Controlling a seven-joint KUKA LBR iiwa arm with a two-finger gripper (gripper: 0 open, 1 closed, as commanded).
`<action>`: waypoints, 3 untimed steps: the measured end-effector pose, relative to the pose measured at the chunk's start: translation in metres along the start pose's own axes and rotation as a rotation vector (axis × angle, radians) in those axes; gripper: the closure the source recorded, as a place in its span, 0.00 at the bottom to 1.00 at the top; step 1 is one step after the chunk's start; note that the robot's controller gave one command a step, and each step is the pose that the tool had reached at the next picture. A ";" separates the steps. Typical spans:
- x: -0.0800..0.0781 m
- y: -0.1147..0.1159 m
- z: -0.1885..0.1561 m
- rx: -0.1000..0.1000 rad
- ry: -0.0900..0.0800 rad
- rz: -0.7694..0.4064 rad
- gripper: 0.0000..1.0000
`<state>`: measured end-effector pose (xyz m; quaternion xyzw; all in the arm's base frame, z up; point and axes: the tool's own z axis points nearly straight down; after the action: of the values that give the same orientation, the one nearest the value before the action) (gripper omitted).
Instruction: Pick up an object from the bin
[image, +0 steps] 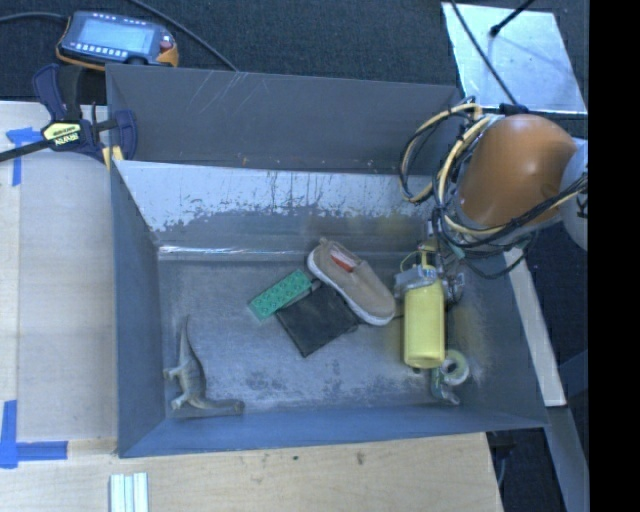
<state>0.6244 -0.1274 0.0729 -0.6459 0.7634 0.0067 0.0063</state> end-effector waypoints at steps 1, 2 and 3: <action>0.001 0.001 -0.011 -0.001 0.008 -0.002 1.00; 0.002 0.000 -0.025 0.003 0.014 -0.002 1.00; 0.002 -0.001 -0.035 0.007 0.016 -0.002 1.00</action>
Offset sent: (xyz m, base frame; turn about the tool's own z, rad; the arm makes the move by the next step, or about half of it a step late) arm 0.0001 0.0000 0.0503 0.0000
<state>0.6247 -0.1301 0.1078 -0.6466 0.7628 -0.0010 0.0026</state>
